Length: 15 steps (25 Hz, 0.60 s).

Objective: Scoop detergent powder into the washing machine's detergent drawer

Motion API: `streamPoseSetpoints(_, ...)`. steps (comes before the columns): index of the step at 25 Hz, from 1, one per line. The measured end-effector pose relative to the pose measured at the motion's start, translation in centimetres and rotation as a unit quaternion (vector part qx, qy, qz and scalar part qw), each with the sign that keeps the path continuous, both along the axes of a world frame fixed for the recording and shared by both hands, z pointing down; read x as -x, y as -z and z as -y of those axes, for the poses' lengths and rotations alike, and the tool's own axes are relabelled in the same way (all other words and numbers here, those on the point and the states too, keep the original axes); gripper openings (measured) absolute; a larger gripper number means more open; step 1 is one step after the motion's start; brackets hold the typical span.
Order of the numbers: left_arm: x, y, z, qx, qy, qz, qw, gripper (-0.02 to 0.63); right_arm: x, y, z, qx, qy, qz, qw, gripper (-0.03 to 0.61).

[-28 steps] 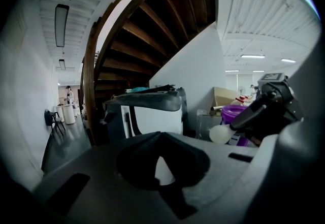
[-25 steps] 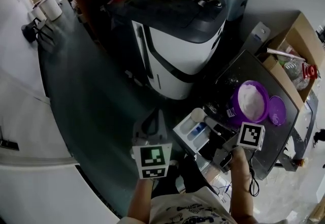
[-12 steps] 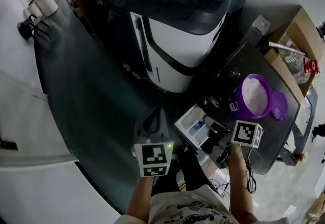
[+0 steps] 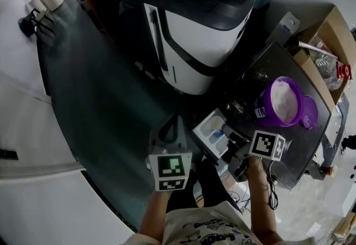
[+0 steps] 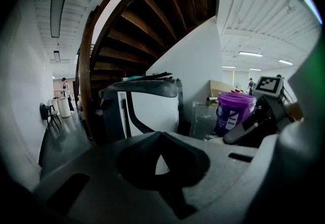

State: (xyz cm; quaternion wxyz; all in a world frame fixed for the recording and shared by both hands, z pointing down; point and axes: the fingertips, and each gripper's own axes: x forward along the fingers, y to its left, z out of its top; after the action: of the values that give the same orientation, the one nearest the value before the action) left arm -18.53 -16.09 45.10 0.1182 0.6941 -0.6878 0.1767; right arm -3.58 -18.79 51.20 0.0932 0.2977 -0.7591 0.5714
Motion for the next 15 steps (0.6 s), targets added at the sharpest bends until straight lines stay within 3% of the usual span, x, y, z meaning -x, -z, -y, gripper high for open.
streamPoseSetpoints(15,0.6,-2.1,-0.2,0.018,0.006,-0.005,0.9998,0.002,0.6,-3.8,-0.5,-0.047,0.044,-0.117,0.991,0.021)
